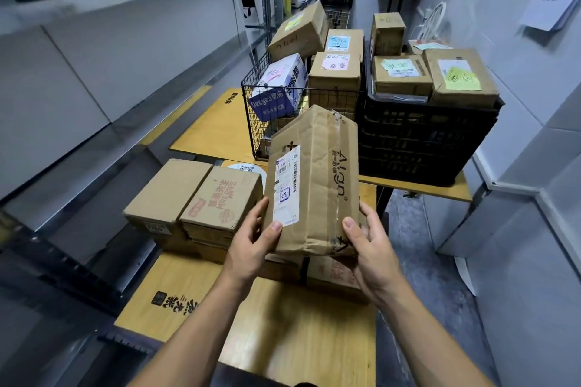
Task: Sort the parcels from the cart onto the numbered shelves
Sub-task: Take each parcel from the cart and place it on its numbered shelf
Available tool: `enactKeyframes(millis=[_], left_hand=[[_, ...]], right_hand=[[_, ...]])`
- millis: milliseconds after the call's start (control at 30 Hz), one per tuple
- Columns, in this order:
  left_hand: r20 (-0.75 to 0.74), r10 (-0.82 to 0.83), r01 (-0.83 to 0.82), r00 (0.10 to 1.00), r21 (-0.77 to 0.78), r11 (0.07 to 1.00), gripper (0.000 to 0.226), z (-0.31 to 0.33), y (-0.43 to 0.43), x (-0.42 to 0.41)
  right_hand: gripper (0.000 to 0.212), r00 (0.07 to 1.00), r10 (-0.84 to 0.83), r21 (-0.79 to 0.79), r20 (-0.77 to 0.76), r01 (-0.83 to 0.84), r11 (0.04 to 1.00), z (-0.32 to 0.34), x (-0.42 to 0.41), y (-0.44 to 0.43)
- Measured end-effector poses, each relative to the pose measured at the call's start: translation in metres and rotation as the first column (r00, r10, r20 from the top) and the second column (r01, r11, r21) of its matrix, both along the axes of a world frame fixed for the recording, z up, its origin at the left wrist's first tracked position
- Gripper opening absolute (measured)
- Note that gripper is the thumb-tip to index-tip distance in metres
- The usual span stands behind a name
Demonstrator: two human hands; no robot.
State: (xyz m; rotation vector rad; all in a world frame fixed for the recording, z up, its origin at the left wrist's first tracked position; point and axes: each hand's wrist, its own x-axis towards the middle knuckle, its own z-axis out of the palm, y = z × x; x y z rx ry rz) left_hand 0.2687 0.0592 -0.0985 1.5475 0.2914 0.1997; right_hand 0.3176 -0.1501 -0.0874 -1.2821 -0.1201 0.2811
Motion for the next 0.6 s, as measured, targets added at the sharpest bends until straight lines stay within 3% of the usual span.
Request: enactKeyframes(millis=[167,300,467,600], left_hand=[[0.085,0.052,-0.051,0.995,-0.006,0.999,0.066,-0.001,0.000,-0.008],[0.120,0.084,-0.099,0.989,0.122,0.988,0.065,0.001,0.001,-0.013],[0.145,0.125,-0.173,0.982,0.399,0.901,0.067,0.007,0.000,-0.021],[0.181,0.127,-0.204,0.975,0.510,0.836,0.070,0.013,-0.008,-0.030]], right_hand=[[0.054,0.970,-0.070,-0.235,0.233,0.126,0.964,0.002,-0.008,0.000],[0.047,0.889,-0.061,-0.400,0.455,0.265,0.877,0.002,-0.012,-0.002],[0.032,0.940,-0.010,-0.387,0.342,0.151,0.910,0.005,-0.013,-0.001],[0.055,0.977,0.002,-0.246,0.213,0.052,0.968,0.012,-0.012,0.006]])
